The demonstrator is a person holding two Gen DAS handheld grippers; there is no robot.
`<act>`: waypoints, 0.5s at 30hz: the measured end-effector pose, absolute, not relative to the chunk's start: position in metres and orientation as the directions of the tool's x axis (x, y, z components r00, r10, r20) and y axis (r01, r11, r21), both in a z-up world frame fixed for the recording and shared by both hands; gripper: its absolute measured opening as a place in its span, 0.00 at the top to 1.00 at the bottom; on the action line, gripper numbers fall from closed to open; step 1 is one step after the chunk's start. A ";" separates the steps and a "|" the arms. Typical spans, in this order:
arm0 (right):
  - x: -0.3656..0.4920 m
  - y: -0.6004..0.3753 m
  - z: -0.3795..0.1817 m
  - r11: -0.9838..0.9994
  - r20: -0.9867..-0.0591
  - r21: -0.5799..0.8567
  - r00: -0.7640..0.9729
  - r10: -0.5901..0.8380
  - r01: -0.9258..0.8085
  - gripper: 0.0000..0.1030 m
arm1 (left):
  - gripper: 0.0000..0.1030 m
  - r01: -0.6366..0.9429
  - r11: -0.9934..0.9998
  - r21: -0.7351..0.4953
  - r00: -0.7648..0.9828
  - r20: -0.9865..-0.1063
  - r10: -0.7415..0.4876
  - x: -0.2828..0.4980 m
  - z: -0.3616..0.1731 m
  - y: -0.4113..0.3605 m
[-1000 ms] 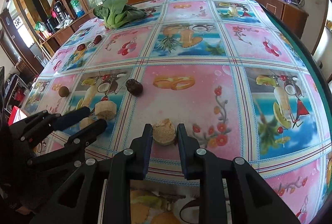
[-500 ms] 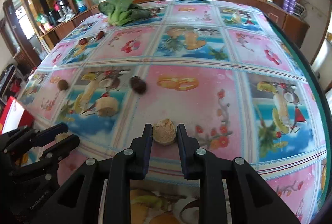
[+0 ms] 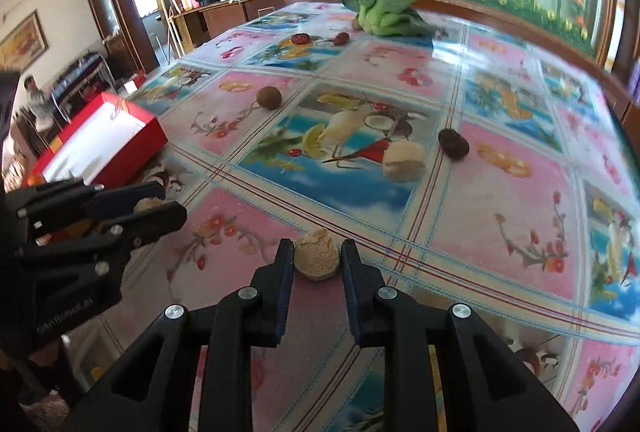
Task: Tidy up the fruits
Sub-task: 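Carry the cube over the tray with the left tool while the right tool carries the biscuit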
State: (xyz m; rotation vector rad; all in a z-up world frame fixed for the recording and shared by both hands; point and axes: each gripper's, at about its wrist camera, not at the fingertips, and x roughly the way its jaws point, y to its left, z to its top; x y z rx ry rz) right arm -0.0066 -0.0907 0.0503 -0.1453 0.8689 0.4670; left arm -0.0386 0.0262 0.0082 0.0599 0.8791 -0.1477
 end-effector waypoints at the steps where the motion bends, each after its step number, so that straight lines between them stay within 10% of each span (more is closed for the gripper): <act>1: -0.007 -0.090 0.050 0.890 -0.763 0.066 0.553 0.336 -0.450 0.78 | 0.73 0.145 0.989 -0.010 0.624 -0.775 -0.100 -0.038 0.007 0.029; 15: -0.014 -0.095 0.056 0.900 -0.737 0.105 0.575 0.355 -0.422 0.78 | 0.73 0.115 0.993 -0.040 0.604 -0.791 -0.101 -0.041 0.002 0.041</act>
